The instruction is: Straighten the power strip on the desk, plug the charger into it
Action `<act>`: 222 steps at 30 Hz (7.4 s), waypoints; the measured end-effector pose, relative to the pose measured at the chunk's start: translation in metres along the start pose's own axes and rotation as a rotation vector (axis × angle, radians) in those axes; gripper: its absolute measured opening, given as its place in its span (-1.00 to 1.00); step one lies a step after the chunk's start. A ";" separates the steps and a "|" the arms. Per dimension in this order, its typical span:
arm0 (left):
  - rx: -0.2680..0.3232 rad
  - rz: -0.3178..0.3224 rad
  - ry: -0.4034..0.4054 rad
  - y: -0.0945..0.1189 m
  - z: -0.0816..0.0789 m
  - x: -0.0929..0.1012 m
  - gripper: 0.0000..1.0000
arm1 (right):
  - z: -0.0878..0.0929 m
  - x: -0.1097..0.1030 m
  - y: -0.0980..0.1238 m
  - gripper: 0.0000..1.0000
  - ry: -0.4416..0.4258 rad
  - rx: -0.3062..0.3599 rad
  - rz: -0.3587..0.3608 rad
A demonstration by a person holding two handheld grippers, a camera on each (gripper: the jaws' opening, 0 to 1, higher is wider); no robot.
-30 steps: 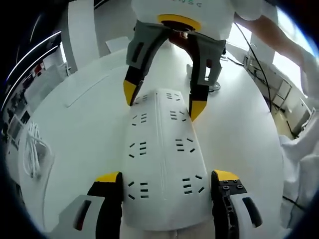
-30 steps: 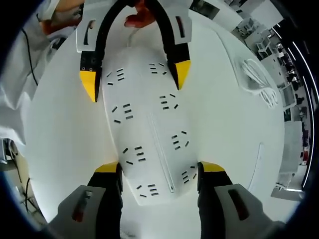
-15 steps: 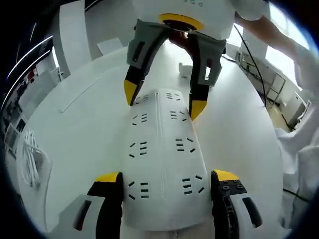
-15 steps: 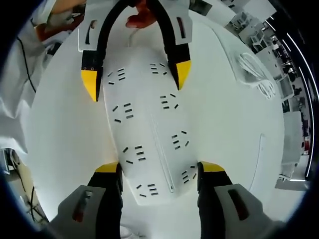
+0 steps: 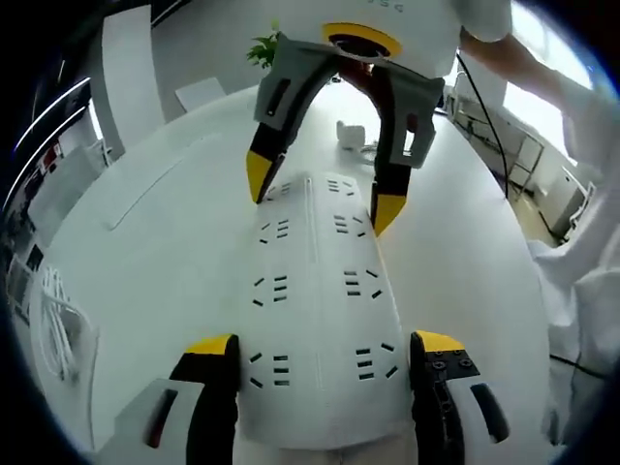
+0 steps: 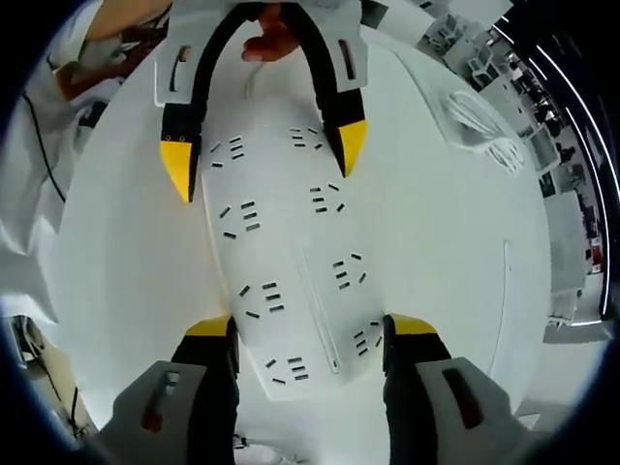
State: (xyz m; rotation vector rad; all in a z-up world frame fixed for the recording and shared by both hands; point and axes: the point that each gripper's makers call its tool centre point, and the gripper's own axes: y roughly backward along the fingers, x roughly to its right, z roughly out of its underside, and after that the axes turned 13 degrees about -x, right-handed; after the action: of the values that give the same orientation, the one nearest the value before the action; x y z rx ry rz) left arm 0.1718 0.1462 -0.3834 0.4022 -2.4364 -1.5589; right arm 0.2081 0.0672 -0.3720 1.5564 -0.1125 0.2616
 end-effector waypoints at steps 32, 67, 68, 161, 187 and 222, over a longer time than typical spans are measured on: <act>-0.034 0.040 -0.101 0.001 -0.002 -0.002 0.45 | 0.004 -0.006 0.008 0.05 -0.126 -0.047 0.011; -0.034 0.050 -0.126 0.000 -0.002 -0.003 0.45 | 0.018 -0.001 -0.010 0.23 0.088 -0.022 -0.093; -0.035 0.050 -0.127 0.000 -0.002 -0.003 0.45 | 0.018 -0.002 -0.010 0.22 0.086 -0.027 -0.093; 0.030 0.126 -0.309 -0.001 -0.006 -0.002 0.45 | 0.044 0.006 0.092 0.22 -0.822 0.783 0.218; 0.091 0.128 -0.303 0.000 -0.008 -0.003 0.47 | 0.184 0.002 0.036 0.23 -1.517 0.599 0.784; 0.098 0.128 -0.302 -0.001 -0.008 -0.001 0.48 | 0.212 0.016 0.017 -0.17 -1.756 0.456 0.808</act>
State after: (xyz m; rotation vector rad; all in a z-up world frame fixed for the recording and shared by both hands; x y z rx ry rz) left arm 0.1759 0.1391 -0.3807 0.0243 -2.7081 -1.5471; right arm 0.2390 -0.1420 -0.3484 1.6669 -2.1688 -0.5800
